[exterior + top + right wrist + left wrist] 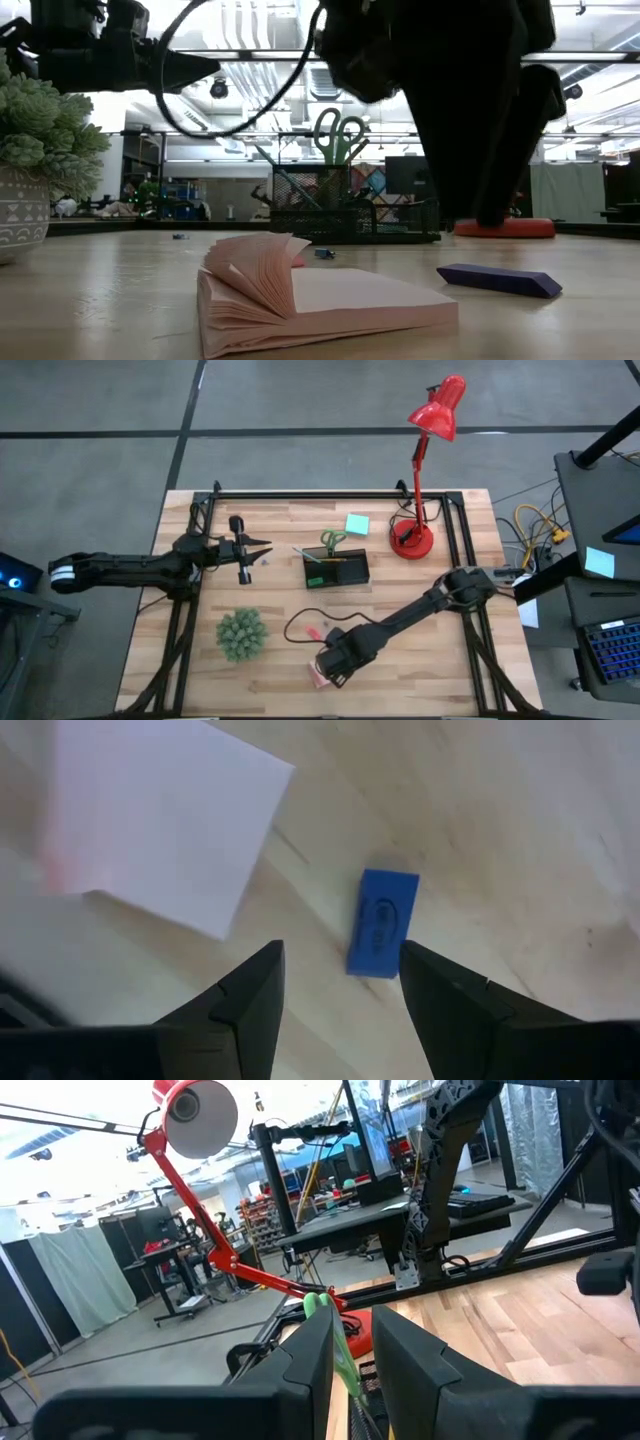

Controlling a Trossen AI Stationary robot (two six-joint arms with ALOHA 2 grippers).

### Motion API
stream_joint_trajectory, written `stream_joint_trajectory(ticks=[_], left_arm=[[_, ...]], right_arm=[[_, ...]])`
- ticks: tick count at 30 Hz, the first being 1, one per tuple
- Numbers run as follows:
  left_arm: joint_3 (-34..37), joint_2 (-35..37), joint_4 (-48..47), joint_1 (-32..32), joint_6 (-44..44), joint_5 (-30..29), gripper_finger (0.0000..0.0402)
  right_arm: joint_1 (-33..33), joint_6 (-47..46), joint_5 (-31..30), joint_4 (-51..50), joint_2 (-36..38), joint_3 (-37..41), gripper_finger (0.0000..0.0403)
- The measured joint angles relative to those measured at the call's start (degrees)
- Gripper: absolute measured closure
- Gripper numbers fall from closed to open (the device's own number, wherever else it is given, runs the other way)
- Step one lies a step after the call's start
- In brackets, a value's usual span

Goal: Pick and place office supplies into organizer
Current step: Put the blue eraser into the black desk organizer

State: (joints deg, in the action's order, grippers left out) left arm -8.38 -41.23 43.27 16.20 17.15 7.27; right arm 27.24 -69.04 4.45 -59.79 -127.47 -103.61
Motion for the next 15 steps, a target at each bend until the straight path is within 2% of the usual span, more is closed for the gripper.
stream_joint_trajectory(ticks=[15], left_arm=[[0.0,0.0,-0.02,-0.01,0.0,0.02,0.0343]], right_arm=[[0.0,0.07,-2.42,-1.25,-2.0,0.02,0.0216]])
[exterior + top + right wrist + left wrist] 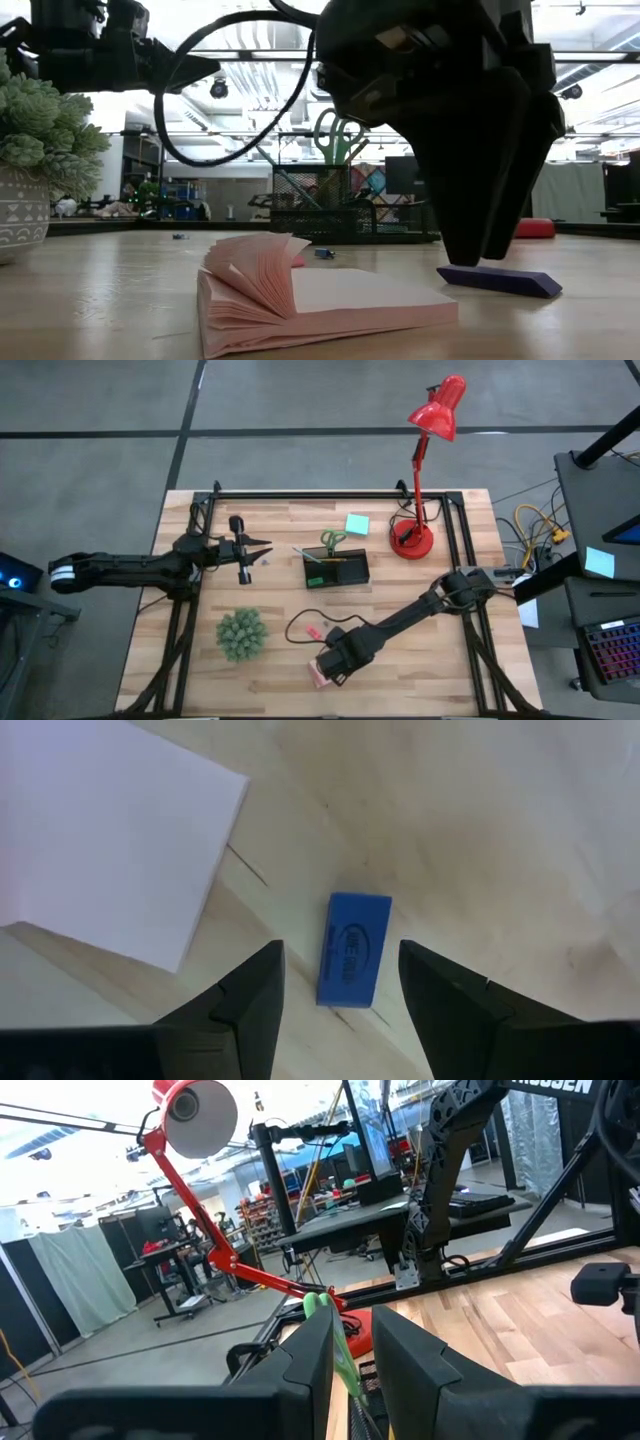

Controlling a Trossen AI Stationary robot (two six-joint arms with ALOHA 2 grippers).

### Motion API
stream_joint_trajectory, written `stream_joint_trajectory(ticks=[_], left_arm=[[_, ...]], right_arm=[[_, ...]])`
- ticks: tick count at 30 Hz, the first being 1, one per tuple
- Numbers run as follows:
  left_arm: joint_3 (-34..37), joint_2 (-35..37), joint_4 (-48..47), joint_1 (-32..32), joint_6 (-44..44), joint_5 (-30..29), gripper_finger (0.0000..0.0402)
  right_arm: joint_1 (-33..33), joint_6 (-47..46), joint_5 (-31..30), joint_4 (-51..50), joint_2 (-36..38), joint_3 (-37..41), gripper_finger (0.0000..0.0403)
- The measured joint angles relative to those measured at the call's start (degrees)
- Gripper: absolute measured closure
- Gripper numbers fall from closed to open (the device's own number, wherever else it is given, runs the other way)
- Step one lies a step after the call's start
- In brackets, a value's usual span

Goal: Pick and place office supplies into organizer
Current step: Put the blue eraser into the black desk organizer

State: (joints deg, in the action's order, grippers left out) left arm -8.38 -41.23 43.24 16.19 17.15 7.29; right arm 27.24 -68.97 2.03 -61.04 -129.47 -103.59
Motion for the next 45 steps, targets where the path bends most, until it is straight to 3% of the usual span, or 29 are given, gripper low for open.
stream_joint_trajectory(ticks=[19,26,38,45], left_arm=[[0.0,0.0,0.02,0.0,0.0,0.0,0.0343],[0.0,0.0,0.02,0.01,0.01,0.0,0.0343],[0.0,0.0,0.0,-0.05,-0.1,0.0,0.0343],[0.0,0.0,0.0,-0.07,-0.15,0.0,0.0343]], right_arm=[[0.24,0.0,-1.67,0.16,-0.68,-0.02,0.0216],[0.87,0.54,1.14,0.44,-2.63,-0.31,0.0216],[0.94,2.93,0.73,0.2,-2.45,-0.15,0.0216],[1.04,3.22,-0.33,0.07,-2.47,-0.15,0.0233]])
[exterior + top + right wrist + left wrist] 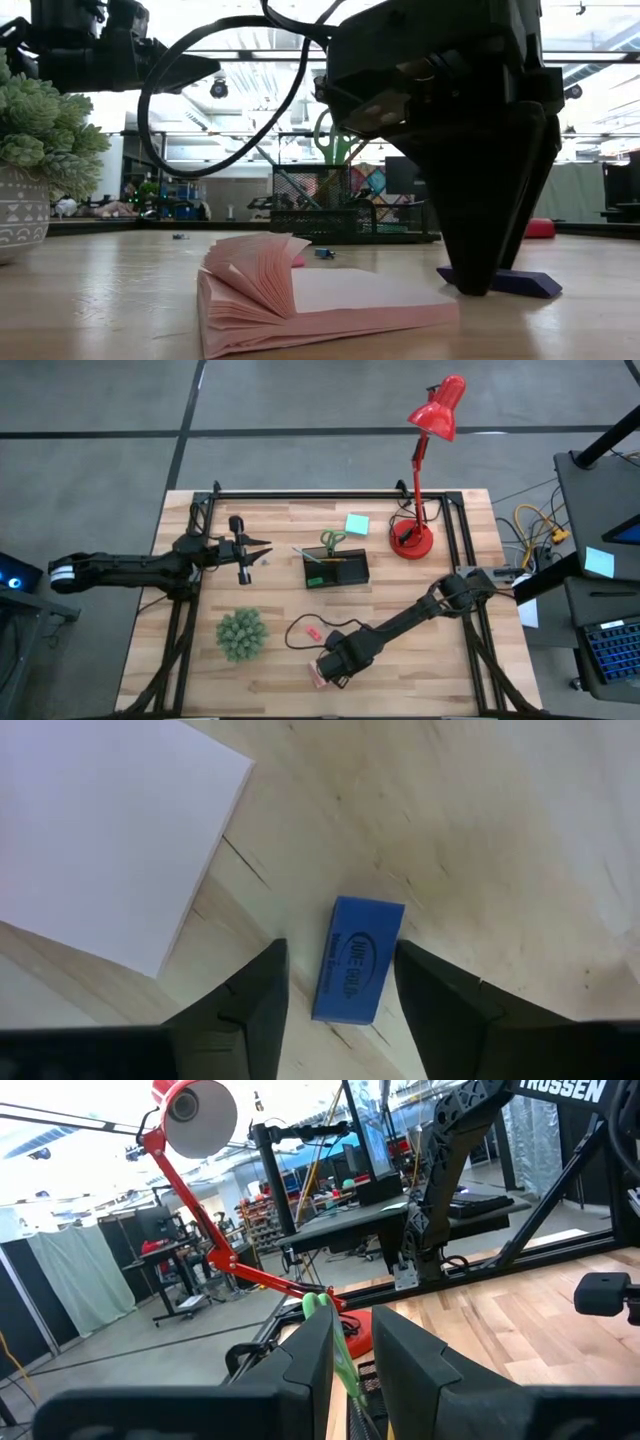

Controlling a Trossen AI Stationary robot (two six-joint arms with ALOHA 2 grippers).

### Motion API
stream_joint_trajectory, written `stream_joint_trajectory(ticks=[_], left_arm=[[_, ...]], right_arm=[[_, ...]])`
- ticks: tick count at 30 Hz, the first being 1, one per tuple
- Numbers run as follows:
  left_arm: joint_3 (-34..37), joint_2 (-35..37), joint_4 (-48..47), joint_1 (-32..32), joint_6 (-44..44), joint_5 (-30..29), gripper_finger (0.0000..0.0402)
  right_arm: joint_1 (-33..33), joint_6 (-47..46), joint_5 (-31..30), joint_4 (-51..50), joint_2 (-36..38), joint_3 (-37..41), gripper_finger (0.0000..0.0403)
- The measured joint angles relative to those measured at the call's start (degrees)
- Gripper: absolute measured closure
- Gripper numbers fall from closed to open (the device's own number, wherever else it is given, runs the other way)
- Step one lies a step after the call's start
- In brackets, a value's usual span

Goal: Pick and place office supplies into organizer
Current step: Put the blue eraser into the black desk organizer

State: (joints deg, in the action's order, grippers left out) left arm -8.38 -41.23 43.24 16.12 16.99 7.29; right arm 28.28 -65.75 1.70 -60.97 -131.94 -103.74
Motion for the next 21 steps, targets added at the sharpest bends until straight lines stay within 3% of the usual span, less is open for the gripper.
stream_joint_trajectory(ticks=[21], left_arm=[[0.0,0.0,0.01,-0.02,-0.04,0.0,0.0343]], right_arm=[[-0.06,3.43,0.26,-0.34,-0.02,0.1,0.0337]])
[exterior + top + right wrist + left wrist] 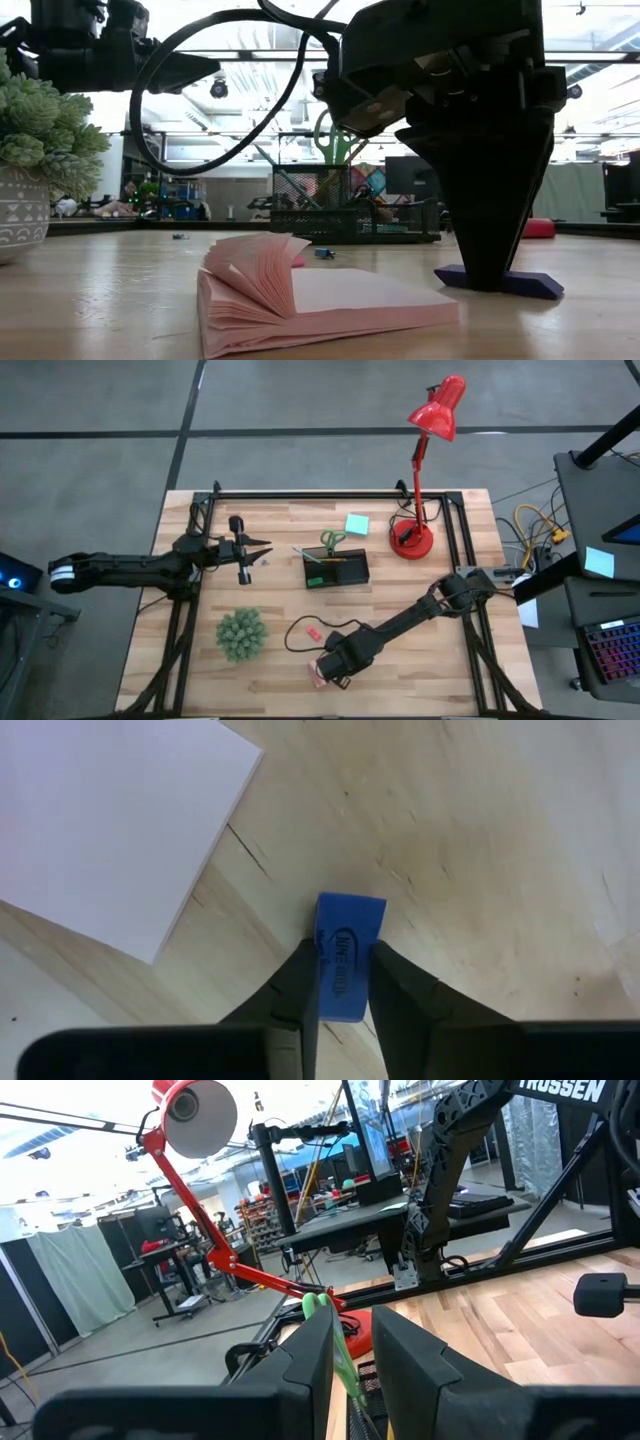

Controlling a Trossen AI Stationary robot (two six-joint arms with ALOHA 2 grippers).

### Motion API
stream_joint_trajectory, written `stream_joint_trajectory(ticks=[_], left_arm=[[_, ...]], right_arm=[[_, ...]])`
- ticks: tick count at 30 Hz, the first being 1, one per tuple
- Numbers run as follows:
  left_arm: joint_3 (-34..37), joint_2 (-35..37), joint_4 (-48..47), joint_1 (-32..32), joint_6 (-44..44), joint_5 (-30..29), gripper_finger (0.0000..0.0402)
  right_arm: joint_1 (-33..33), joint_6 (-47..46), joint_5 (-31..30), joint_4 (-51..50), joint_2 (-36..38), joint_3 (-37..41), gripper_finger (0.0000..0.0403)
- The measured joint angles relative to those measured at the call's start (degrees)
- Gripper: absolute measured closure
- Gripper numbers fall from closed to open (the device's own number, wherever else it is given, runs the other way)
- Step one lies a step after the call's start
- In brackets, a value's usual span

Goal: Pick and place office supplies into organizer
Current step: Put the blue eraser into the black desk organizer

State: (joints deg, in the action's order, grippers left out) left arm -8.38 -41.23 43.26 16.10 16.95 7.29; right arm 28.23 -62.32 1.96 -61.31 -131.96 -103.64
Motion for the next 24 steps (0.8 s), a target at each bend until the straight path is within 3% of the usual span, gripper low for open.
stream_joint_trajectory(ticks=[24], left_arm=[[0.0,0.0,0.01,0.0,0.0,0.0,0.0343]], right_arm=[[0.0,0.21,-0.03,-0.53,1.7,0.29,0.0342]])
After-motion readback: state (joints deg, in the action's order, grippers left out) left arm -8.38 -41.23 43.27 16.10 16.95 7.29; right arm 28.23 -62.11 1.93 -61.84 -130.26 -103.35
